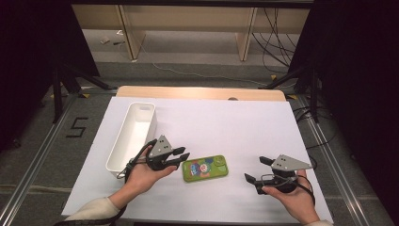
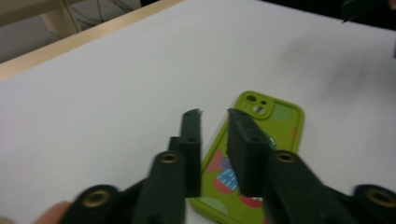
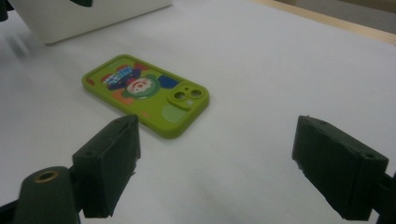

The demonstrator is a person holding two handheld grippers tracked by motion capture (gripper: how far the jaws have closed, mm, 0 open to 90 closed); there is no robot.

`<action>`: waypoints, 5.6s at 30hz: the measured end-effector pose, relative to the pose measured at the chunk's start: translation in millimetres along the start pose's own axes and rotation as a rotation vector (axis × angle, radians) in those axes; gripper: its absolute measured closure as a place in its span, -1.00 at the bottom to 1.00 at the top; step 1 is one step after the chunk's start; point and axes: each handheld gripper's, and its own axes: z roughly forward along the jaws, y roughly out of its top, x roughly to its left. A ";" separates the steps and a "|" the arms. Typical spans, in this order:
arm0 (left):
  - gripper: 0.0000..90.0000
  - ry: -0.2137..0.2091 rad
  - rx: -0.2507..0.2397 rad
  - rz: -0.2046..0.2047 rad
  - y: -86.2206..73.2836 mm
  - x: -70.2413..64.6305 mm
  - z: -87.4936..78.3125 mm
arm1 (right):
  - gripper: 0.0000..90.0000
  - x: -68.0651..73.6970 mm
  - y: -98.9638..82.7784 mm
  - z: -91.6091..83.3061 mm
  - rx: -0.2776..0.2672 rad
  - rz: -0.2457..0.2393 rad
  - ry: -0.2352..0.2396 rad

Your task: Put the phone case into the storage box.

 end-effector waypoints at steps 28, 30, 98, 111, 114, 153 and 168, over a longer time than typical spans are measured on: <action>1.00 0.062 0.321 -0.037 -7.4 11.3 65.5 | -0.63 0.5 -0.5 -0.8 0.001 0.001 0.007; 1.00 0.060 0.326 -0.033 -7.2 11.3 65.2 | -0.63 0.5 -0.5 -1.2 0.001 0.002 0.006; -1.00 -0.098 0.157 0.003 11.7 -13.8 34.1 | -0.64 -2.6 -1.9 -5.7 -0.002 0.011 -0.008; -1.00 -0.105 0.136 0.032 18.2 -21.9 39.8 | -0.64 -2.3 -1.7 -5.2 -0.001 0.012 -0.010; -1.00 -0.103 0.126 0.034 20.3 -23.0 41.5 | -0.64 -2.4 -1.7 -5.2 0.000 0.014 -0.011; -1.00 -0.099 0.120 0.026 38.9 -30.3 79.8 | -0.64 -2.9 -2.2 -5.2 -0.003 0.020 -0.017; -1.00 -0.104 0.146 0.036 40.2 -35.5 95.1 | -0.64 -2.7 -2.4 -5.6 0.000 0.023 -0.016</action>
